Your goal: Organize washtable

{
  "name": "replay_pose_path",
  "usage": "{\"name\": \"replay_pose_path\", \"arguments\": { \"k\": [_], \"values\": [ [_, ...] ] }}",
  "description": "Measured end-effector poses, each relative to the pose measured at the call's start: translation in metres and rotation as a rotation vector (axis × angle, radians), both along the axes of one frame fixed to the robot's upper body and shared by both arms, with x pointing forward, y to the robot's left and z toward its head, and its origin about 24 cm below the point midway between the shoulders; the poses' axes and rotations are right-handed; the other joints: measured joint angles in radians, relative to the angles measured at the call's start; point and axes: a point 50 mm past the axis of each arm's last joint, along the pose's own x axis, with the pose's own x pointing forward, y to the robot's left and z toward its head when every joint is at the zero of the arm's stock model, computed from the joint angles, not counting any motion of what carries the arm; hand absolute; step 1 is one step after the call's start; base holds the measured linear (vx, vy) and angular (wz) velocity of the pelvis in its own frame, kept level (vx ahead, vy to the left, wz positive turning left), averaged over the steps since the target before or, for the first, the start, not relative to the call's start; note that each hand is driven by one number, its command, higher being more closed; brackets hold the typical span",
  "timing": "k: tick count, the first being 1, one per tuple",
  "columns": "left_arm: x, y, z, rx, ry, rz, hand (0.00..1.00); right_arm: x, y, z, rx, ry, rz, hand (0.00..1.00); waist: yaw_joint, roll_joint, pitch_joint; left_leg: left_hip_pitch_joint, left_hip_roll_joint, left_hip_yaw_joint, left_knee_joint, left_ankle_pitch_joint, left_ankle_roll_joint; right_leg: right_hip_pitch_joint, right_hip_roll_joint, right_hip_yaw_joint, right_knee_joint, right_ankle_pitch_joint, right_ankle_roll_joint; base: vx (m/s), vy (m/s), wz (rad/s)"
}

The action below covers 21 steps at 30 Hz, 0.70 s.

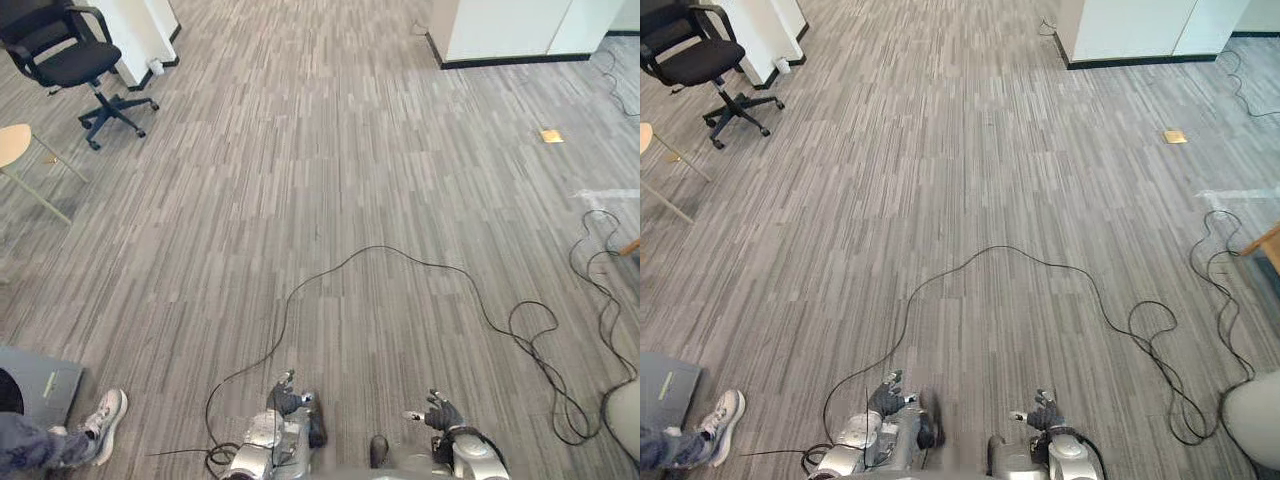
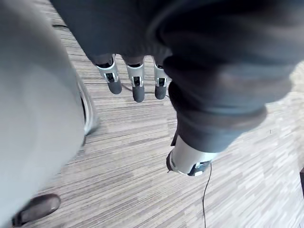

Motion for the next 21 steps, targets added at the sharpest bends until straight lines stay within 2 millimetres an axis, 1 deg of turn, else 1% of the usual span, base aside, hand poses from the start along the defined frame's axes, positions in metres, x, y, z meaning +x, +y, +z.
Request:
{"name": "replay_pose_path", "arguments": {
  "k": [1, 2, 3, 4, 5, 6, 7, 8, 9, 10, 11, 12, 13, 14, 15, 16, 17, 18, 19, 20, 21],
  "values": [
    [-0.002, 0.003, -0.001, 0.012, 0.008, -0.003, 0.00, -0.004, 0.004, -0.002, 0.012, 0.014, -0.003, 0.00, 0.001, -0.026, -0.023, 0.005, -0.026, -0.009, 0.024, 0.060, 0.065, 0.013, -0.024, 0.030, 0.025, -0.043, 0.025, 0.53, 0.291, -0.55],
    [-0.003, 0.005, -0.002, 0.018, 0.013, -0.003, 0.00, -0.007, 0.008, -0.003, 0.020, 0.019, -0.005, 0.00, 0.000, -0.036, -0.043, 0.008, -0.042, -0.011, 0.027, 0.075, 0.087, 0.008, -0.042, 0.040, 0.052, -0.068, 0.035, 0.59, 0.275, -0.51],
    [-0.004, 0.007, -0.002, 0.027, 0.016, -0.013, 0.00, -0.010, 0.010, -0.005, 0.025, 0.029, 0.003, 0.00, -0.001, -0.071, -0.067, 0.012, -0.060, 0.005, 0.035, 0.093, 0.115, -0.029, -0.069, 0.055, 0.151, -0.108, 0.063, 0.62, 0.248, -0.58],
    [-0.004, 0.006, -0.002, 0.030, 0.015, -0.023, 0.00, -0.010, 0.016, -0.006, 0.037, 0.031, 0.007, 0.00, 0.004, -0.090, -0.074, 0.024, -0.063, 0.033, 0.051, 0.085, 0.136, -0.099, -0.079, 0.067, 0.309, -0.129, 0.099, 0.62, 0.236, -0.65],
    [-0.004, 0.009, -0.002, 0.040, 0.015, -0.031, 0.00, -0.010, 0.020, -0.006, 0.049, 0.030, 0.007, 0.00, 0.008, -0.108, -0.076, 0.043, -0.076, 0.045, 0.047, 0.069, 0.145, -0.140, -0.089, 0.072, 0.417, -0.134, 0.126, 0.48, 0.191, -0.50],
    [-0.005, 0.010, -0.003, 0.053, 0.021, -0.048, 0.00, -0.009, 0.025, -0.006, 0.062, 0.025, 0.002, 0.00, 0.000, -0.135, -0.077, 0.083, -0.100, 0.051, 0.036, 0.046, 0.160, -0.203, -0.119, 0.063, 0.583, -0.114, 0.219, 0.57, 0.230, -0.09],
    [-0.006, 0.010, -0.004, 0.065, 0.034, -0.071, 0.00, -0.007, 0.028, -0.005, 0.070, 0.015, 0.004, 0.00, -0.018, -0.147, -0.074, 0.147, -0.129, 0.044, 0.019, 0.011, 0.175, -0.265, -0.161, 0.027, 0.768, -0.091, 0.272, 0.69, 0.257, 0.05],
    [-0.007, 0.007, -0.005, 0.063, 0.041, -0.081, 0.00, -0.004, 0.024, -0.004, 0.061, 0.007, 0.010, 0.00, -0.024, -0.143, -0.071, 0.229, -0.138, 0.046, -0.008, -0.019, 0.180, -0.297, -0.198, -0.036, 0.859, -0.122, 0.204, 0.70, 0.253, 0.09],
    [-0.008, 0.005, -0.006, 0.063, 0.045, -0.086, 0.00, -0.004, 0.022, -0.004, 0.055, 0.004, 0.012, 0.00, -0.023, -0.129, -0.063, 0.278, -0.137, 0.047, -0.031, -0.030, 0.181, -0.312, -0.206, -0.073, 0.871, -0.147, 0.162, 0.58, 0.180, -0.06],
    [-0.011, 0.004, -0.007, 0.060, 0.055, -0.085, 0.00, 0.000, 0.017, -0.002, 0.041, -0.015, 0.017, 0.00, -0.026, -0.097, -0.052, 0.367, -0.126, 0.047, -0.079, -0.046, 0.180, -0.348, -0.216, -0.157, 0.854, -0.189, 0.097, 0.56, 0.148, -0.06],
    [-0.010, 0.004, -0.007, 0.062, 0.052, -0.082, 0.00, 0.006, 0.014, 0.002, 0.032, -0.040, 0.025, 0.00, -0.037, -0.074, -0.047, 0.431, -0.106, 0.045, -0.119, -0.060, 0.178, -0.412, -0.204, -0.229, 0.800, -0.208, 0.064, 0.67, 0.137, -0.06],
    [-0.007, 0.005, -0.006, 0.065, 0.046, -0.082, 0.00, 0.012, 0.012, 0.005, 0.029, -0.063, 0.029, 0.00, -0.038, -0.059, -0.043, 0.469, -0.089, 0.045, -0.143, -0.068, 0.175, -0.472, -0.177, -0.253, 0.731, -0.208, 0.061, 0.56, 0.083, 0.01],
    [-0.005, 0.005, -0.005, 0.067, 0.039, -0.083, 0.00, 0.016, 0.012, 0.007, 0.029, -0.084, 0.030, 0.00, -0.044, -0.054, -0.040, 0.496, -0.079, 0.044, -0.159, -0.068, 0.175, -0.523, -0.154, -0.258, 0.624, -0.185, 0.068, 0.58, 0.050, 0.11],
    [-0.002, 0.004, -0.004, 0.068, 0.033, -0.084, 0.00, 0.020, 0.012, 0.010, 0.028, -0.099, 0.032, 0.00, -0.053, -0.054, -0.038, 0.522, -0.072, 0.041, -0.170, -0.068, 0.175, -0.568, -0.136, -0.250, 0.490, -0.124, 0.083, 0.60, 0.017, 0.37],
    [-0.003, 0.005, -0.005, 0.071, 0.035, -0.083, 0.00, 0.023, 0.012, 0.011, 0.028, -0.104, 0.032, 0.00, -0.067, -0.065, -0.036, 0.562, -0.077, 0.037, -0.181, -0.072, 0.167, -0.585, -0.121, -0.230, 0.286, -0.010, 0.106, 0.61, -0.005, 0.45],
    [-0.005, 0.005, -0.006, 0.072, 0.042, -0.082, 0.00, 0.023, 0.012, 0.011, 0.029, -0.104, 0.032, 0.00, -0.069, -0.070, -0.034, 0.586, -0.082, 0.032, -0.186, -0.081, 0.147, -0.586, -0.117, -0.213, 0.213, 0.037, 0.113, 0.67, -0.036, 0.54],
    [-0.009, 0.006, -0.008, 0.075, 0.058, -0.078, 0.00, 0.022, 0.013, 0.010, 0.030, -0.099, 0.030, 0.00, -0.071, -0.080, -0.034, 0.641, -0.085, 0.018, -0.182, -0.112, 0.096, -0.584, -0.113, -0.182, 0.174, 0.074, 0.106, 0.75, -0.075, 0.70],
    [-0.019, 0.010, -0.013, 0.076, 0.095, -0.053, 0.00, 0.022, 0.011, 0.010, 0.031, -0.095, 0.023, 0.00, -0.082, -0.080, -0.040, 0.671, -0.063, -0.014, -0.100, -0.166, 0.051, -0.584, -0.105, -0.127, 0.255, 0.202, 0.052, 0.78, -0.098, 0.80],
    [-0.019, 0.010, -0.014, 0.075, 0.099, -0.047, 0.00, 0.023, 0.010, 0.011, 0.031, -0.100, 0.021, 0.00, -0.091, -0.079, -0.043, 0.654, -0.045, -0.023, -0.034, -0.174, 0.039, -0.583, -0.114, -0.133, 0.298, 0.220, 0.034, 0.75, -0.164, 0.94],
    [-0.022, 0.009, -0.015, 0.069, 0.114, -0.037, 0.00, 0.025, 0.007, 0.012, 0.031, -0.111, 0.000, 0.00, -0.093, -0.047, -0.044, 0.589, -0.004, -0.029, 0.140, -0.164, 0.021, -0.571, -0.112, -0.161, 0.354, 0.208, 0.026, 0.70, -0.199, 0.61],
    [-0.023, 0.008, -0.016, 0.063, 0.118, -0.029, 0.00, 0.026, 0.001, 0.013, 0.014, -0.115, 0.003, 0.00, -0.087, -0.024, -0.043, 0.547, 0.032, -0.008, 0.243, -0.130, -0.008, -0.556, -0.100, -0.178, 0.366, 0.178, 0.028, 0.83, -0.241, 0.49]
  ]
}}
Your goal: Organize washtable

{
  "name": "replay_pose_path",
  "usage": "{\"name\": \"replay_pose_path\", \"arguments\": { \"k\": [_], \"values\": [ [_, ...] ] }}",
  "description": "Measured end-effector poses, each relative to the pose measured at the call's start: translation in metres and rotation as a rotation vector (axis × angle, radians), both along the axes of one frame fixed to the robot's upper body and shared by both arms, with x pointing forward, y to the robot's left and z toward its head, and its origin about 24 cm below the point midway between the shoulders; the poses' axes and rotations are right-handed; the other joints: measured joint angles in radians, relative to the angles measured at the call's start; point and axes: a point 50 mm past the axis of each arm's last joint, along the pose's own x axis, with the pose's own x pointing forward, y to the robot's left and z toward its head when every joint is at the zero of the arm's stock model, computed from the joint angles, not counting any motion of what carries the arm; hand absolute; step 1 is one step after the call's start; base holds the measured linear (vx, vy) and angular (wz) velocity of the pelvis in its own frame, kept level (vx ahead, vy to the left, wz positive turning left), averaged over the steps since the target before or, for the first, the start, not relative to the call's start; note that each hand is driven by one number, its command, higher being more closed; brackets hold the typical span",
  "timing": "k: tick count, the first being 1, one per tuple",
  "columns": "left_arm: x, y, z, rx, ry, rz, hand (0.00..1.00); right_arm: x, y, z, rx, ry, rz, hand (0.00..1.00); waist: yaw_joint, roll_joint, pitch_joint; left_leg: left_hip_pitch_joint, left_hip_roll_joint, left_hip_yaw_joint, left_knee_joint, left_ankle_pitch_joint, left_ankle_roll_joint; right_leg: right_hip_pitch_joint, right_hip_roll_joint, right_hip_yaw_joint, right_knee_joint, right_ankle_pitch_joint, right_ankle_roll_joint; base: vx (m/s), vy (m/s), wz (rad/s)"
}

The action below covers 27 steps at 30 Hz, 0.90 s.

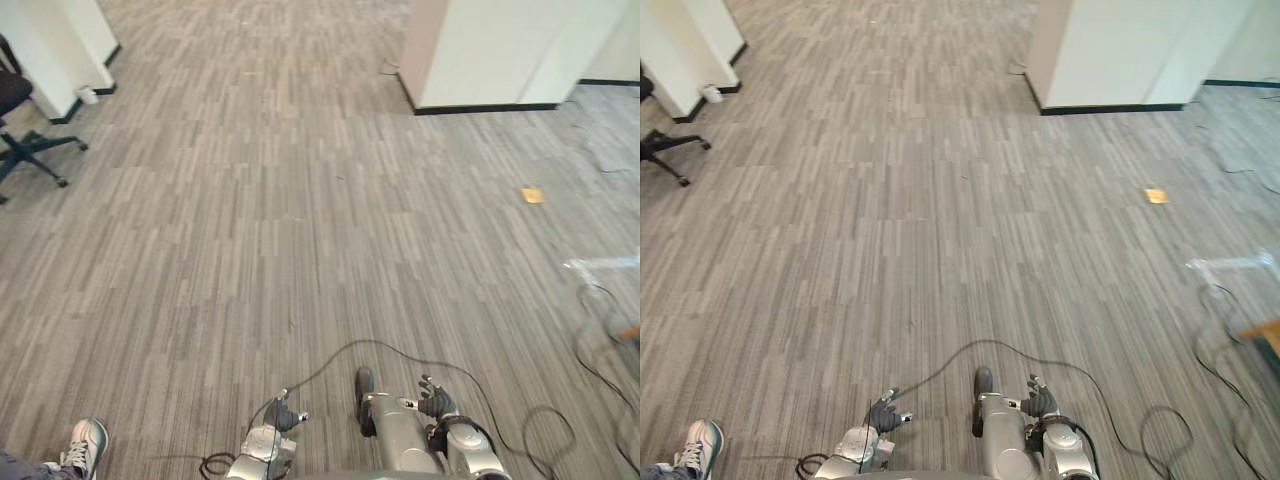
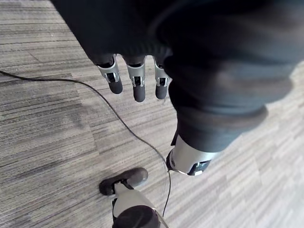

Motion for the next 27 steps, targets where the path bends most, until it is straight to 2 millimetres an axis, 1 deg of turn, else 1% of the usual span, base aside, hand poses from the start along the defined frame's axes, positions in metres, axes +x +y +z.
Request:
{"name": "replay_pose_path", "arguments": {
  "k": [1, 2, 3, 4, 5, 6, 7, 8, 9, 10, 11, 12, 13, 14, 15, 16, 17, 18, 19, 20, 21, 22, 23, 24, 25, 26, 27],
  "values": [
    [0.000, 0.004, -0.001, -0.015, 0.008, 0.073, 0.00, 0.003, -0.003, 0.001, -0.013, 0.001, 0.010, 0.00, 0.005, 0.040, 0.024, -0.103, 0.114, 0.090, 0.288, 0.164, 0.000, 0.081, 0.031, -0.011, -0.015, -0.064, -0.021, 0.71, -0.186, 0.16],
    [0.000, 0.005, -0.001, -0.017, 0.011, 0.093, 0.00, 0.002, -0.004, 0.001, -0.015, 0.007, 0.007, 0.00, 0.007, 0.043, 0.041, -0.133, 0.165, 0.128, 0.392, 0.164, 0.015, 0.129, 0.048, -0.014, -0.039, -0.078, -0.027, 0.68, -0.161, 0.05],
    [-0.001, 0.011, -0.002, -0.013, 0.017, 0.128, 0.00, -0.001, -0.004, -0.002, -0.016, 0.029, -0.005, 0.00, 0.019, 0.050, 0.048, -0.181, 0.233, 0.214, 0.526, 0.099, 0.043, 0.237, 0.067, -0.009, -0.102, -0.099, -0.034, 0.65, -0.126, -0.10],
    [-0.001, 0.018, -0.001, -0.006, 0.009, 0.156, 0.00, -0.008, -0.002, -0.007, -0.009, 0.069, -0.016, 0.00, 0.028, 0.033, 0.048, -0.231, 0.236, 0.276, 0.527, 0.048, 0.048, 0.340, 0.066, 0.004, -0.179, -0.108, -0.034, 0.63, -0.109, -0.13],
    [0.000, 0.021, 0.000, -0.003, 0.001, 0.164, 0.00, -0.012, -0.001, -0.009, -0.004, 0.084, -0.018, 0.00, 0.030, 0.025, 0.045, -0.263, 0.224, 0.301, 0.494, 0.029, 0.051, 0.382, 0.061, 0.006, -0.217, -0.109, -0.032, 0.72, -0.070, -0.15],
    [0.001, 0.025, 0.001, -0.001, -0.011, 0.186, 0.00, -0.014, 0.000, -0.011, 0.000, 0.096, -0.019, 0.00, 0.040, 0.015, 0.045, -0.334, 0.190, 0.331, 0.382, 0.015, 0.068, 0.445, 0.052, 0.015, -0.271, -0.117, -0.024, 0.47, -0.030, -0.11],
    [0.001, 0.025, 0.002, -0.001, -0.014, 0.188, 0.00, -0.014, 0.001, -0.011, 0.001, 0.096, -0.019, 0.00, 0.042, 0.015, 0.045, -0.345, 0.184, 0.332, 0.360, 0.015, 0.069, 0.452, 0.050, 0.016, -0.278, -0.118, -0.023, 0.70, 0.019, -0.35],
    [0.006, 0.030, 0.005, -0.002, -0.044, 0.212, 0.00, -0.018, 0.001, -0.013, 0.005, 0.112, -0.028, 0.00, 0.065, 0.010, 0.048, -0.459, 0.082, 0.295, -0.043, 0.054, 0.036, 0.541, 0.034, 0.033, -0.336, -0.141, 0.005, 0.47, 0.056, -0.32],
    [0.006, 0.030, 0.005, -0.004, -0.045, 0.218, 0.00, -0.019, 0.001, -0.013, 0.005, 0.114, -0.028, 0.00, 0.068, 0.011, 0.048, -0.469, 0.072, 0.285, -0.103, 0.065, 0.028, 0.552, 0.034, 0.036, -0.344, -0.147, 0.012, 0.70, 0.133, -0.52],
    [0.006, 0.031, 0.006, -0.007, -0.045, 0.233, 0.00, -0.022, -0.001, -0.015, -0.002, 0.127, -0.030, 0.00, 0.080, 0.020, 0.044, -0.516, 0.061, 0.246, -0.235, 0.096, 0.000, 0.595, 0.040, 0.044, -0.379, -0.170, 0.031, 0.73, 0.281, -0.53],
    [0.005, 0.034, 0.005, -0.001, -0.041, 0.245, 0.00, -0.028, -0.002, -0.017, -0.005, 0.144, -0.033, 0.00, 0.092, 0.021, 0.040, -0.563, 0.052, 0.214, -0.282, 0.126, 0.035, 0.688, 0.035, 0.063, -0.421, -0.207, 0.071, 0.91, 0.406, -0.70],
    [0.003, 0.037, 0.005, -0.006, -0.041, 0.268, 0.00, -0.035, 0.002, -0.020, 0.007, 0.161, -0.035, 0.00, 0.109, -0.007, 0.019, -0.562, 0.015, 0.176, -0.250, 0.241, 0.100, 0.722, 0.000, 0.070, -0.427, -0.230, 0.102, 0.98, 0.460, -0.51],
    [0.000, 0.039, 0.004, -0.002, -0.033, 0.273, 0.00, -0.041, 0.005, -0.022, 0.017, 0.175, -0.038, 0.00, 0.109, -0.020, -0.010, -0.563, -0.037, 0.125, -0.250, 0.286, 0.134, 0.719, -0.028, 0.070, -0.400, -0.237, 0.113, 0.88, 0.451, -0.36],
    [-0.003, 0.042, 0.003, -0.004, -0.031, 0.301, 0.00, -0.041, 0.005, -0.022, 0.014, 0.179, -0.025, 0.00, 0.114, -0.051, -0.015, -0.562, -0.098, 0.029, -0.231, 0.290, 0.151, 0.648, -0.078, 0.092, -0.228, -0.264, 0.156, 0.85, 0.467, -0.27],
    [-0.006, 0.049, 0.003, -0.012, -0.032, 0.355, 0.00, -0.040, 0.009, -0.022, 0.028, 0.172, -0.026, 0.00, 0.113, -0.064, -0.016, -0.522, -0.144, -0.005, -0.202, 0.274, 0.189, 0.573, -0.107, 0.127, 0.017, -0.255, 0.166, 0.69, 0.411, -0.21],
    [-0.006, 0.054, 0.003, -0.006, -0.032, 0.368, 0.00, -0.039, 0.014, -0.022, 0.040, 0.168, -0.028, 0.00, 0.107, -0.086, -0.009, -0.489, -0.165, 0.003, -0.188, 0.240, 0.193, 0.532, -0.131, 0.145, 0.153, -0.219, 0.192, 0.66, 0.367, 0.03],
    [-0.004, 0.061, 0.005, 0.012, -0.039, 0.367, 0.00, -0.037, 0.020, -0.021, 0.058, 0.154, -0.027, 0.00, 0.104, -0.122, 0.009, -0.405, -0.197, 0.003, -0.175, 0.177, 0.202, 0.455, -0.155, 0.197, 0.430, -0.109, 0.264, 0.62, 0.318, 0.25],
    [-0.005, 0.063, 0.005, 0.021, -0.033, 0.360, 0.00, -0.036, 0.022, -0.021, 0.064, 0.150, -0.017, 0.00, 0.103, -0.121, 0.019, -0.344, -0.212, -0.006, -0.170, 0.135, 0.205, 0.399, -0.166, 0.207, 0.599, -0.111, 0.257, 0.74, 0.352, 0.25],
    [-0.008, 0.062, 0.003, 0.025, -0.014, 0.343, 0.00, -0.035, 0.022, -0.021, 0.067, 0.149, -0.005, 0.00, 0.107, -0.122, 0.019, -0.238, -0.219, -0.016, -0.203, 0.100, 0.209, 0.333, -0.175, 0.166, 0.711, -0.152, 0.190, 0.61, 0.276, 0.14],
    [-0.010, 0.060, 0.002, 0.025, -0.007, 0.336, 0.00, -0.034, 0.022, -0.020, 0.067, 0.143, -0.003, 0.00, 0.107, -0.116, 0.018, -0.191, -0.219, -0.022, -0.234, 0.091, 0.210, 0.301, -0.174, 0.141, 0.716, -0.180, 0.150, 0.60, 0.247, 0.13],
    [-0.013, 0.057, 0.000, 0.025, 0.013, 0.316, 0.00, -0.030, 0.021, -0.018, 0.056, 0.123, 0.016, 0.00, 0.101, -0.105, 0.016, -0.113, -0.218, -0.038, -0.299, 0.080, 0.211, 0.222, -0.159, 0.078, 0.677, -0.237, 0.107, 0.46, 0.171, 0.18],
    [-0.015, 0.056, -0.001, 0.026, 0.024, 0.303, 0.00, -0.025, 0.019, -0.015, 0.052, 0.098, 0.018, 0.00, 0.089, -0.097, 0.016, -0.061, -0.215, -0.051, -0.334, 0.071, 0.211, 0.156, -0.145, 0.037, 0.607, -0.268, 0.083, 0.61, 0.178, 0.28],
    [-0.014, 0.053, -0.002, 0.024, 0.031, 0.290, 0.00, -0.017, 0.017, -0.011, 0.044, 0.063, 0.023, 0.00, 0.071, -0.086, 0.022, -0.017, -0.208, -0.064, -0.367, 0.058, 0.203, 0.081, -0.111, -0.002, 0.451, -0.281, 0.082, 0.66, 0.135, 0.26],
    [-0.015, 0.052, -0.003, 0.024, 0.037, 0.285, 0.00, -0.014, 0.017, -0.009, 0.043, 0.047, 0.024, 0.00, 0.062, -0.082, 0.025, 0.004, -0.205, -0.068, -0.380, 0.052, 0.197, 0.052, -0.093, -0.022, 0.351, -0.273, 0.082, 0.81, 0.132, 0.33],
    [-0.017, 0.051, -0.003, 0.023, 0.044, 0.280, 0.00, -0.009, 0.017, -0.006, 0.048, 0.028, 0.023, 0.00, 0.046, -0.079, 0.027, 0.042, -0.202, -0.075, -0.401, 0.039, 0.174, 0.018, -0.059, -0.051, 0.102, -0.209, 0.086, 0.84, 0.095, 0.46],
    [-0.016, 0.049, -0.003, 0.028, 0.044, 0.258, 0.00, -0.009, 0.018, -0.006, 0.050, 0.027, 0.020, 0.00, 0.040, -0.081, 0.026, 0.078, -0.209, -0.083, -0.419, 0.018, 0.145, 0.018, -0.029, -0.062, -0.153, -0.109, 0.091, 0.72, 0.057, 0.60],
    [-0.016, 0.048, -0.003, 0.034, 0.045, 0.242, 0.00, -0.008, 0.019, -0.006, 0.051, 0.027, 0.024, 0.00, 0.040, -0.086, 0.024, 0.116, -0.217, -0.091, -0.426, -0.007, 0.121, -0.004, -0.021, -0.060, -0.221, -0.082, 0.082, 0.62, 0.030, 0.57]
  ]
}}
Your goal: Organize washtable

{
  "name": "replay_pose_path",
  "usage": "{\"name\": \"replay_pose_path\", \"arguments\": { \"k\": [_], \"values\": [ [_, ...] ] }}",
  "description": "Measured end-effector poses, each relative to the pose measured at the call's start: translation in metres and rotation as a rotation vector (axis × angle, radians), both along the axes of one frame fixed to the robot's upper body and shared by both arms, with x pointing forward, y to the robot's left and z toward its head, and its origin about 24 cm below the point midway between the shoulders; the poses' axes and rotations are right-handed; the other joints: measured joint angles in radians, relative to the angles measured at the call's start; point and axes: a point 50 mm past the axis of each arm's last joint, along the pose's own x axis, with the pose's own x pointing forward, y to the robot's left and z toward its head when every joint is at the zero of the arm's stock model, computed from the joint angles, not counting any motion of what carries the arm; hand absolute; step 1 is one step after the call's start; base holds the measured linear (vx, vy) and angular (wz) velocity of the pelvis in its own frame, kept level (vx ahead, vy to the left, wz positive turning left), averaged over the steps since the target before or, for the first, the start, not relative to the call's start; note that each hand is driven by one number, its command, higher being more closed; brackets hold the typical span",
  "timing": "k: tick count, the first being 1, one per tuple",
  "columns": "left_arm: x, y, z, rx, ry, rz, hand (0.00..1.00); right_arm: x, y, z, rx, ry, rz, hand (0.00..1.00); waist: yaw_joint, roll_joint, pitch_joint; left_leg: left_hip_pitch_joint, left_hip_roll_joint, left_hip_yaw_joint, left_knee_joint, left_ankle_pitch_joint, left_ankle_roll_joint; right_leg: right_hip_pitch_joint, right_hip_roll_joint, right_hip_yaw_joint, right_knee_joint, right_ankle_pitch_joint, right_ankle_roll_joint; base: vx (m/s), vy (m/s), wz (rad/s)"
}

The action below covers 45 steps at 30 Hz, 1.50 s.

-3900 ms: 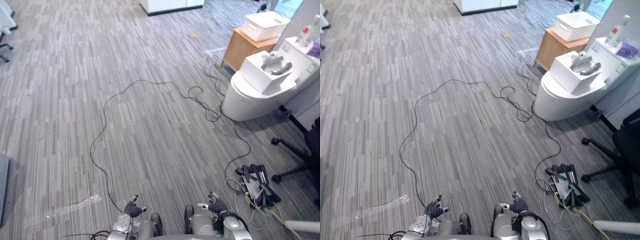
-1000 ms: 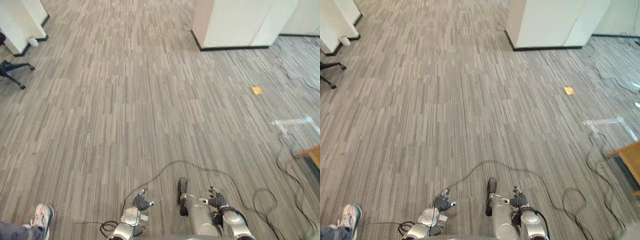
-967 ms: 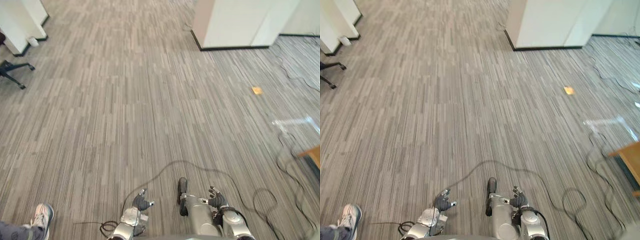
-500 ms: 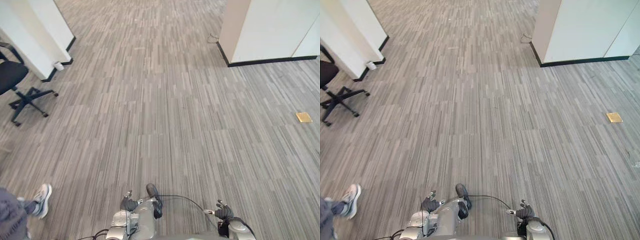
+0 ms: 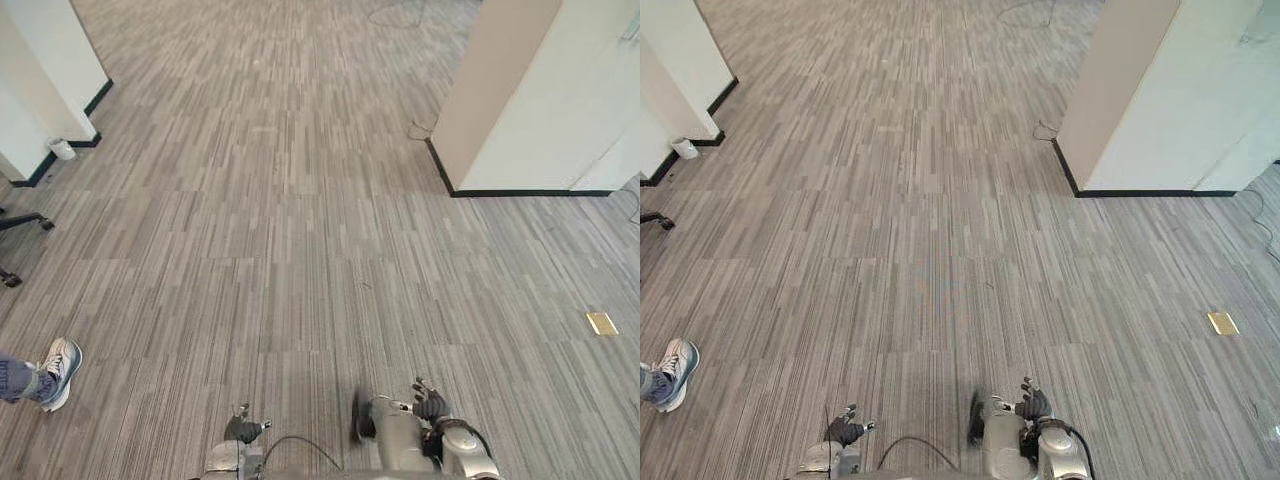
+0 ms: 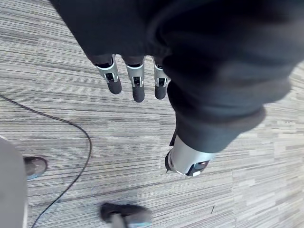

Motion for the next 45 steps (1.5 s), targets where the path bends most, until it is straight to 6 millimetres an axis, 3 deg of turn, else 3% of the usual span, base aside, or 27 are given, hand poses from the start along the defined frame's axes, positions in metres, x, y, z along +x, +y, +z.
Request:
{"name": "replay_pose_path", "arguments": {
  "k": [1, 2, 3, 4, 5, 7, 8, 9, 12, 14, 16, 18, 20, 21, 22, 23, 25, 26, 27, 29, 32, 34, 36, 38, 39, 42, 45],
  "values": [
    [-0.002, -0.001, -0.001, 0.001, 0.004, -0.005, 0.00, 0.001, 0.000, 0.000, -0.001, -0.001, 0.002, 0.00, -0.002, 0.001, -0.001, 0.026, -0.001, -0.008, 0.002, -0.022, -0.008, -0.010, 0.010, 0.002, 0.000, 0.003, -0.006, 0.67, 0.002, 0.65],
    [-0.008, -0.001, -0.003, 0.003, 0.024, -0.009, 0.00, 0.002, 0.000, 0.001, -0.002, -0.002, 0.001, 0.00, -0.012, 0.009, -0.004, 0.053, 0.008, -0.041, 0.053, -0.061, -0.022, -0.011, 0.038, 0.039, 0.029, 0.086, -0.105, 1.03, -0.005, 0.60],
    [-0.011, -0.005, -0.004, -0.008, 0.028, 0.002, 0.00, 0.001, -0.003, -0.001, -0.007, 0.010, -0.002, 0.00, -0.011, 0.040, -0.025, 0.001, 0.043, -0.053, 0.202, -0.071, -0.035, -0.013, 0.056, 0.040, 0.076, 0.152, -0.144, 0.86, -0.007, 0.56],
    [-0.009, -0.008, -0.004, -0.015, 0.022, 0.001, 0.00, 0.001, -0.006, -0.001, -0.014, 0.013, -0.006, 0.00, -0.013, 0.054, -0.031, -0.045, 0.063, -0.053, 0.316, -0.063, -0.048, -0.001, 0.061, 0.030, 0.081, 0.169, -0.142, 1.00, -0.044, 0.52],
    [-0.007, -0.015, -0.004, -0.045, 0.017, 0.026, 0.00, 0.004, -0.016, 0.003, -0.032, -0.009, -0.029, 0.00, -0.022, 0.109, -0.013, -0.160, 0.141, -0.031, 0.648, 0.064, -0.113, 0.084, 0.087, -0.014, 0.077, 0.177, -0.143, 0.64, -0.042, 0.29],
    [-0.009, -0.024, -0.005, -0.087, 0.010, 0.096, 0.00, 0.003, -0.021, 0.003, -0.057, 0.009, -0.012, 0.00, 0.006, 0.153, -0.002, -0.272, 0.270, 0.060, 0.943, 0.254, -0.107, 0.209, 0.158, 0.014, 0.029, 0.110, -0.158, 0.85, -0.014, -0.24],
    [-0.006, -0.019, -0.003, -0.078, -0.005, 0.093, 0.00, 0.000, -0.020, 0.001, -0.057, 0.031, -0.018, 0.00, 0.013, 0.156, -0.001, -0.329, 0.297, 0.093, 1.036, 0.178, -0.055, 0.277, 0.169, 0.033, 0.007, 0.077, -0.160, 0.89, 0.002, -0.50],
    [-0.003, -0.012, -0.001, -0.059, -0.020, 0.088, 0.00, -0.005, -0.018, -0.004, -0.050, 0.063, -0.019, 0.00, 0.020, 0.120, 0.014, -0.406, 0.291, 0.111, 1.062, 0.107, -0.033, 0.369, 0.162, 0.066, -0.031, 0.043, -0.161, 0.73, -0.004, -0.33],
    [0.007, -0.007, 0.007, -0.051, -0.086, 0.079, 0.00, -0.015, -0.015, -0.010, -0.048, 0.116, -0.026, 0.00, 0.064, 0.091, 0.007, -0.579, 0.215, 0.131, 0.819, 0.011, -0.007, 0.492, 0.122, 0.152, -0.072, -0.010, -0.141, 0.74, 0.077, -0.82],
    [0.012, -0.010, 0.010, -0.059, -0.119, 0.069, 0.00, -0.018, -0.016, -0.012, -0.051, 0.131, -0.030, 0.00, 0.077, 0.092, 0.007, -0.660, 0.138, 0.054, 0.413, 0.067, -0.063, 0.560, 0.088, 0.213, -0.091, -0.078, -0.103, 0.65, 0.185, -0.90],
    [0.012, -0.016, 0.010, -0.077, -0.121, 0.063, 0.00, -0.026, -0.023, -0.013, -0.072, 0.149, -0.031, 0.00, 0.097, 0.130, -0.013, -0.727, 0.177, 0.021, 0.201, 0.129, -0.119, 0.643, 0.109, 0.266, -0.143, -0.149, -0.090, 0.61, 0.309, -0.78],
    [0.015, -0.011, 0.011, -0.064, -0.133, 0.062, 0.00, -0.034, -0.016, -0.018, -0.051, 0.181, -0.035, 0.00, 0.110, 0.083, -0.039, -0.729, 0.150, 0.037, 0.291, 0.250, -0.029, 0.696, 0.066, 0.297, -0.130, -0.204, -0.095, 0.84, 0.427, -0.57],
    [0.013, -0.002, 0.011, -0.041, -0.124, 0.062, 0.00, -0.037, -0.001, -0.020, -0.016, 0.188, -0.023, 0.00, 0.099, 0.024, -0.072, -0.736, 0.106, 0.045, 0.340, 0.239, 0.040, 0.646, 0.019, 0.310, 0.006, -0.210, -0.098, 0.81, 0.347, -0.24],
    [0.012, 0.002, 0.011, -0.031, -0.118, 0.060, 0.00, -0.039, 0.003, -0.021, -0.004, 0.192, -0.021, 0.00, 0.100, -0.002, -0.084, -0.723, 0.081, 0.060, 0.378, 0.180, 0.066, 0.583, -0.002, 0.327, 0.179, -0.206, -0.029, 0.78, 0.334, -0.08],
    [0.013, 0.005, 0.011, -0.025, -0.115, 0.064, 0.00, -0.037, 0.005, -0.021, 0.003, 0.186, -0.021, 0.00, 0.097, -0.021, -0.077, -0.675, 0.058, 0.077, 0.404, 0.115, 0.081, 0.496, -0.015, 0.365, 0.436, -0.155, 0.120, 0.76, 0.324, -0.02],
    [0.013, 0.006, 0.011, -0.026, -0.110, 0.068, 0.00, -0.036, 0.005, -0.021, 0.005, 0.182, -0.022, 0.00, 0.096, -0.028, -0.072, -0.637, 0.044, 0.080, 0.410, 0.087, 0.085, 0.457, -0.015, 0.389, 0.577, -0.111, 0.211, 0.72, 0.300, 0.02],
    [0.015, 0.003, 0.009, -0.032, -0.085, 0.058, 0.00, -0.031, 0.001, -0.018, -0.006, 0.165, -0.016, 0.00, 0.094, -0.017, -0.037, -0.469, 0.010, 0.076, 0.383, 0.014, 0.104, 0.374, -0.065, 0.297, 0.866, -0.136, 0.153, 0.69, 0.273, -0.06],
    [0.009, -0.001, 0.005, -0.036, -0.058, 0.037, 0.00, -0.029, -0.004, -0.017, -0.017, 0.152, -0.007, 0.00, 0.093, 0.013, -0.029, -0.347, 0.004, 0.076, 0.315, -0.011, 0.108, 0.307, -0.092, 0.201, 0.917, -0.197, 0.046, 0.67, 0.252, -0.21],
    [0.006, -0.006, 0.003, -0.043, -0.045, 0.024, 0.00, -0.024, -0.008, -0.013, -0.032, 0.127, 0.008, 0.00, 0.088, 0.024, -0.030, -0.257, 0.004, 0.077, 0.237, -0.020, 0.111, 0.217, -0.094, 0.118, 0.894, -0.244, -0.015, 0.62, 0.210, -0.15],
    [0.003, -0.010, 0.001, -0.045, -0.023, -0.008, 0.00, -0.009, -0.007, -0.006, -0.036, 0.062, 0.030, 0.00, 0.052, 0.041, -0.028, -0.139, 0.008, 0.049, 0.143, -0.028, 0.113, 0.068, -0.075, -0.002, 0.694, -0.271, -0.043, 0.69, 0.169, 0.31],
    [0.006, -0.013, 0.002, -0.046, -0.025, -0.031, 0.00, 0.002, -0.005, 0.000, -0.032, 0.013, 0.032, 0.00, 0.022, 0.031, -0.019, -0.055, 0.020, 0.016, 0.079, -0.042, 0.087, -0.030, -0.023, -0.011, 0.273, -0.130, -0.029, 0.70, 0.055, 0.69],
    [0.003, -0.009, 0.001, -0.035, -0.016, -0.037, 0.00, 0.003, 0.001, -0.001, -0.020, 0.017, 0.034, 0.00, 0.015, 0.011, -0.015, 0.031, 0.034, -0.037, 0.102, -0.091, 0.005, -0.045, 0.022, 0.023, 0.069, 0.005, -0.067, 0.99, -0.044, 0.75],
    [0.000, -0.011, -0.001, -0.040, 0.001, -0.038, 0.00, 0.002, -0.002, -0.001, -0.026, 0.021, 0.032, 0.00, 0.011, 0.043, -0.030, -0.019, 0.086, -0.048, 0.329, -0.097, -0.031, -0.023, 0.045, 0.032, 0.137, 0.156, -0.137, 0.87, -0.091, 0.57],
    [0.001, -0.021, -0.002, -0.061, 0.001, -0.037, 0.00, 0.006, -0.012, 0.002, -0.057, 0.011, 0.041, 0.00, 0.014, 0.109, -0.016, -0.152, 0.189, -0.009, 0.706, 0.076, -0.083, 0.064, 0.092, -0.009, 0.134, 0.145, -0.143, 0.89, -0.082, 0.18],
    [0.002, -0.022, -0.001, -0.079, -0.009, 0.007, 0.00, 0.004, -0.016, 0.001, -0.072, 0.029, 0.039, 0.00, 0.020, 0.146, -0.001, -0.292, 0.329, 0.099, 0.997, 0.099, -0.074, 0.182, 0.148, 0.006, 0.066, 0.097, -0.160, 0.76, -0.050, -0.21],
    [0.009, -0.009, 0.004, -0.043, -0.049, 0.004, 0.00, -0.003, -0.011, -0.005, -0.061, 0.078, 0.031, 0.00, 0.038, 0.095, 0.027, -0.407, 0.336, 0.186, 1.042, 0.041, -0.049, 0.372, 0.132, 0.060, -0.031, 0.044, -0.153, 0.66, -0.023, -0.30],
    [0.015, -0.009, 0.009, -0.045, -0.094, 0.014, 0.00, -0.011, -0.011, -0.009, -0.062, 0.113, 0.021, 0.00, 0.075, 0.077, 0.028, -0.530, 0.267, 0.210, 0.740, -0.002, -0.055, 0.498, 0.097, 0.128, -0.094, 0.018, -0.119, 0.66, 0.071, -0.72]
  ]
}}
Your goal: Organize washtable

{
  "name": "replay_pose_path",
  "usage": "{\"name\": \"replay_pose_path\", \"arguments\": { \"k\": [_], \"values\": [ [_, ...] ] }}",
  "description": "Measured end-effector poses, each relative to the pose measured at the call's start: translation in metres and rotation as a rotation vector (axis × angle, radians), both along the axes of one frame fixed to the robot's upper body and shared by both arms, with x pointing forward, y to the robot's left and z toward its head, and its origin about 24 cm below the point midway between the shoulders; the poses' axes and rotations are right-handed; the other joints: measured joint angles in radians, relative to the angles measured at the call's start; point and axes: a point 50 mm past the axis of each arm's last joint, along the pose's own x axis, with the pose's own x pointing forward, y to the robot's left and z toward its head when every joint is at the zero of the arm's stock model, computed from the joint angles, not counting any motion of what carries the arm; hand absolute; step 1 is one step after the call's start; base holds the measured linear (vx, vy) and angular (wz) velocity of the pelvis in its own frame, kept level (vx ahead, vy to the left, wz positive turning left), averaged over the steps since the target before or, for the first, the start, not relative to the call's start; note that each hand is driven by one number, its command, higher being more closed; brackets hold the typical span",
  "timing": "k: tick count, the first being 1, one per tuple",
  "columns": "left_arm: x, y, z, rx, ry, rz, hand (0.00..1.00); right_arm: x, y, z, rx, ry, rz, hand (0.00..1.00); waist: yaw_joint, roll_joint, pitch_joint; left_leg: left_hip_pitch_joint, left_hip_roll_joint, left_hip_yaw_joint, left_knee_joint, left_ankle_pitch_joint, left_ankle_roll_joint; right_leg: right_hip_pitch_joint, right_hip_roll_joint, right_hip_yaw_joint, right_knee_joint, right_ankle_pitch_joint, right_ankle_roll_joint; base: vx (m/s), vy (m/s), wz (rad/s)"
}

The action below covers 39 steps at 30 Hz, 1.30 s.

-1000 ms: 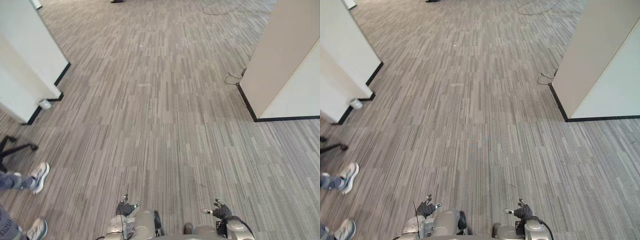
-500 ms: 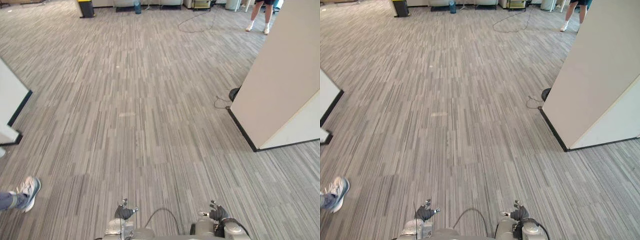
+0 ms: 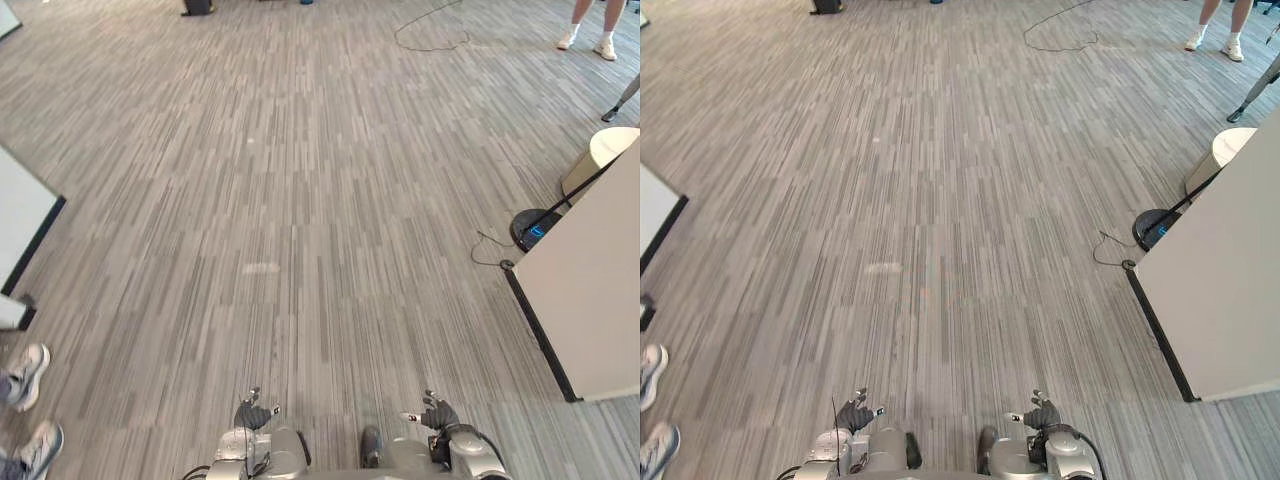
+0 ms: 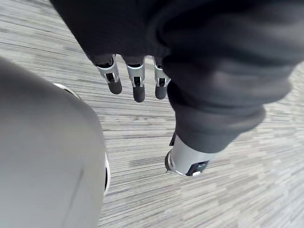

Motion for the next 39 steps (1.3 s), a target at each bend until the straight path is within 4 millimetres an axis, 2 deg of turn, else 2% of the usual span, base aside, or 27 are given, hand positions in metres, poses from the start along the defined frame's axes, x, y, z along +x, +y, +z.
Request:
{"name": "replay_pose_path", "arguments": {
  "k": [1, 2, 4, 5, 6, 7, 8, 10, 11, 12, 14, 15, 18, 19, 20, 21, 22, 23, 25, 26, 27, 30, 33, 35, 36, 37, 39],
  "values": [
    [0.002, -0.001, 0.001, -0.004, -0.013, 0.002, 0.00, 0.002, 0.000, 0.000, 0.000, 0.000, -0.002, 0.00, 0.003, 0.004, 0.001, -0.044, -0.039, -0.017, -0.202, 0.010, -0.007, 0.043, -0.017, 0.027, -0.025, -0.022, 0.022, 0.57, 0.177, -0.79],
    [0.001, -0.004, 0.001, -0.010, -0.010, 0.003, 0.00, 0.000, -0.002, 0.000, -0.004, 0.004, -0.004, 0.00, 0.002, 0.014, -0.004, -0.055, -0.072, -0.041, -0.434, 0.072, -0.033, 0.082, -0.030, 0.047, -0.055, -0.044, 0.041, 0.55, 0.203, -0.73],
    [-0.004, -0.008, -0.001, -0.025, 0.000, 0.008, 0.00, -0.006, -0.007, -0.002, -0.019, 0.018, -0.009, 0.00, 0.003, 0.042, -0.020, -0.076, -0.066, -0.075, -0.596, 0.142, -0.038, 0.143, -0.017, 0.069, -0.092, -0.077, 0.064, 0.56, 0.290, -0.50],
    [-0.005, -0.009, -0.002, -0.028, 0.000, 0.012, 0.00, -0.011, -0.006, -0.004, -0.015, 0.034, -0.011, 0.00, 0.014, 0.033, -0.034, -0.078, -0.075, -0.098, -0.544, 0.254, 0.013, 0.183, -0.021, 0.088, -0.092, -0.116, 0.087, 0.73, 0.410, -0.39],
    [-0.005, -0.002, -0.001, -0.011, -0.003, 0.013, 0.00, -0.020, 0.002, -0.007, 0.008, 0.055, -0.018, 0.00, 0.021, -0.003, -0.066, -0.086, -0.107, -0.108, -0.500, 0.279, 0.048, 0.188, -0.063, 0.091, -0.060, -0.166, 0.104, 0.63, 0.334, -0.25],
    [-0.005, 0.001, -0.001, -0.003, -0.003, 0.013, 0.00, -0.021, 0.005, -0.008, 0.017, 0.056, -0.019, 0.00, 0.019, -0.023, -0.075, -0.095, -0.123, -0.111, -0.472, 0.273, 0.062, 0.182, -0.078, 0.090, -0.033, -0.183, 0.106, 0.61, 0.301, -0.07],
    [-0.006, 0.004, -0.001, 0.006, 0.000, 0.011, 0.00, -0.023, 0.009, -0.009, 0.028, 0.059, -0.020, 0.00, 0.019, -0.043, -0.090, -0.105, -0.149, -0.112, -0.427, 0.225, 0.104, 0.146, -0.101, 0.091, 0.074, -0.204, 0.111, 0.61, 0.277, 0.07],
    [-0.006, 0.007, -0.002, 0.015, 0.013, 0.004, 0.00, -0.022, 0.009, -0.008, 0.033, 0.054, -0.026, 0.00, 0.017, -0.062, -0.091, -0.051, -0.182, -0.113, -0.434, 0.173, 0.110, 0.021, -0.133, 0.104, 0.403, -0.200, 0.155, 0.63, 0.297, 0.20],
    [-0.003, 0.010, -0.001, 0.027, 0.022, -0.009, 0.00, -0.020, 0.012, -0.008, 0.038, 0.045, -0.025, 0.00, 0.009, -0.080, -0.081, 0.015, -0.219, -0.121, -0.452, 0.144, 0.123, -0.066, -0.157, 0.134, 0.660, -0.167, 0.239, 0.54, 0.235, 0.38],
    [-0.005, 0.012, -0.003, 0.032, 0.044, -0.017, 0.00, -0.016, 0.011, -0.006, 0.037, 0.029, -0.021, 0.00, -0.004, -0.087, -0.067, 0.097, -0.239, -0.131, -0.461, 0.112, 0.140, -0.115, -0.173, 0.124, 0.829, -0.181, 0.227, 0.54, 0.222, 0.36],
    [-0.010, 0.010, -0.006, 0.034, 0.071, -0.036, 0.00, -0.014, 0.009, -0.005, 0.030, 0.018, -0.016, 0.00, -0.007, -0.067, -0.055, 0.207, -0.246, -0.130, -0.504, 0.088, 0.147, -0.177, -0.176, 0.081, 0.902, -0.223, 0.165, 0.47, 0.149, 0.14],
    [-0.011, 0.007, -0.007, 0.034, 0.081, -0.052, 0.00, -0.011, 0.009, -0.004, 0.027, 0.007, -0.008, 0.00, -0.009, -0.065, -0.054, 0.280, -0.246, -0.132, -0.552, 0.083, 0.148, -0.234, -0.171, 0.036, 0.876, -0.254, 0.130, 0.57, 0.141, 0.09],
    [-0.013, 0.004, -0.009, 0.039, 0.093, -0.080, 0.00, 0.000, 0.011, 0.002, 0.032, -0.044, -0.005, 0.00, -0.042, -0.062, -0.051, 0.387, -0.229, -0.166, -0.644, 0.074, 0.133, -0.383, -0.111, -0.023, 0.605, -0.256, 0.117, 0.49, 0.048, 0.31],
    [-0.013, 0.004, -0.009, 0.039, 0.094, -0.086, 0.00, 0.004, 0.011, 0.004, 0.032, -0.055, -0.002, 0.00, -0.054, -0.059, -0.048, 0.408, -0.218, -0.178, -0.656, 0.062, 0.123, -0.404, -0.079, -0.009, 0.486, -0.220, 0.108, 0.66, -0.003, 0.49],
    [-0.016, 0.004, -0.010, 0.040, 0.103, -0.087, 0.00, 0.005, 0.012, 0.004, 0.034, -0.059, 0.000, 0.00, -0.062, -0.058, -0.048, 0.429, -0.211, -0.181, -0.658, 0.037, 0.095, -0.394, -0.038, 0.024, 0.287, -0.118, 0.103, 0.55, -0.023, 0.38],
    [-0.017, 0.005, -0.010, 0.044, 0.105, -0.089, 0.00, 0.003, 0.013, 0.003, 0.036, -0.054, -0.001, 0.00, -0.060, -0.064, -0.051, 0.444, -0.213, -0.182, -0.654, 0.021, 0.077, -0.390, -0.030, 0.036, 0.218, -0.052, 0.096, 0.56, -0.058, 0.45],
    [-0.017, 0.008, -0.010, 0.053, 0.107, -0.093, 0.00, -0.001, 0.014, 0.002, 0.042, -0.044, -0.009, 0.00, -0.061, -0.083, -0.061, 0.472, -0.224, -0.203, -0.632, -0.019, 0.055, -0.389, -0.024, 0.069, 0.192, 0.065, 0.053, 0.61, -0.103, 0.52],
    [-0.020, 0.002, -0.012, 0.043, 0.119, -0.098, 0.00, 0.001, 0.009, 0.003, 0.031, -0.051, -0.013, 0.00, -0.061, -0.064, -0.066, 0.488, -0.199, -0.232, -0.581, -0.050, 0.037, -0.379, -0.010, 0.073, 0.247, 0.111, 0.036, 0.61, -0.118, 0.51],
    [-0.020, -0.006, -0.012, 0.019, 0.115, -0.100, 0.00, 0.000, 0.004, 0.004, 0.019, -0.051, -0.019, 0.00, -0.062, -0.031, -0.078, 0.422, -0.157, -0.237, -0.422, -0.051, 0.030, -0.358, 0.005, 0.042, 0.239, 0.069, 0.024, 0.54, -0.130, 0.44],
    [-0.017, -0.010, -0.011, 0.001, 0.101, -0.094, 0.00, 0.000, 0.002, 0.004, 0.015, -0.052, -0.030, 0.00, -0.061, -0.008, -0.074, 0.339, -0.125, -0.226, -0.238, -0.026, -0.018, -0.325, 0.022, 0.029, 0.213, 0.055, 0.009, 0.59, -0.156, 0.32],
    [-0.016, -0.007, -0.010, -0.005, 0.093, -0.063, 0.00, 0.000, 0.001, 0.004, 0.012, -0.046, -0.034, 0.00, -0.058, 0.003, -0.070, 0.272, -0.071, -0.202, -0.090, -0.024, -0.037, -0.272, 0.039, 0.022, 0.178, 0.045, -0.006, 0.47, -0.129, 0.16],
    [-0.012, -0.006, -0.008, -0.009, 0.075, -0.048, 0.00, -0.008, 0.001, 0.000, 0.014, -0.015, -0.047, 0.00, -0.054, -0.011, -0.065, 0.228, -0.011, -0.136, -0.039, -0.034, -0.020, -0.117, 0.047, 0.024, 0.078, 0.035, -0.020, 0.41, -0.088, -0.01],
    [-0.009, -0.007, -0.007, -0.008, 0.064, -0.049, 0.00, -0.012, 0.000, -0.002, 0.020, 0.001, -0.065, 0.00, -0.045, -0.014, -0.064, 0.187, -0.021, -0.126, -0.266, -0.031, -0.024, -0.062, 0.027, 0.052, 0.035, 0.032, -0.015, 0.26, 0.044, -0.29],
    [-0.011, -0.009, -0.008, -0.014, 0.074, -0.050, 0.00, -0.013, -0.002, -0.002, 0.016, -0.001, -0.076, 0.00, -0.054, 0.001, -0.070, 0.187, -0.020, -0.133, -0.432, 0.039, -0.042, -0.053, 0.029, 0.053, 0.036, 0.018, 0.007, 0.14, 0.103, -0.09],
    [-0.012, -0.014, -0.010, -0.030, 0.084, -0.051, 0.00, -0.012, -0.008, -0.001, 0.001, -0.006, -0.074, 0.00, -0.060, 0.028, -0.076, 0.185, -0.012, -0.160, -0.503, 0.131, -0.040, -0.042, 0.043, 0.056, 0.041, 0.004, 0.024, 0.07, 0.112, 0.05],
    [-0.012, -0.015, -0.010, -0.030, 0.084, -0.051, 0.00, -0.014, -0.009, -0.001, -0.001, -0.002, -0.083, 0.00, -0.059, 0.026, -0.083, 0.203, -0.020, -0.159, -0.518, 0.134, -0.038, -0.029, 0.034, 0.064, 0.039, 0.002, 0.029, 0.09, 0.160, 0.06],
    [-0.014, -0.010, -0.011, -0.018, 0.092, -0.049, 0.00, -0.019, -0.003, -0.004, 0.017, 0.009, -0.095, 0.00, -0.056, -0.005, -0.088, 0.254, -0.049, -0.149, -0.595, 0.149, -0.027, -0.012, 0.007, 0.076, 0.040, -0.012, 0.049, 0.05, 0.147, -0.01]
  ]
}}
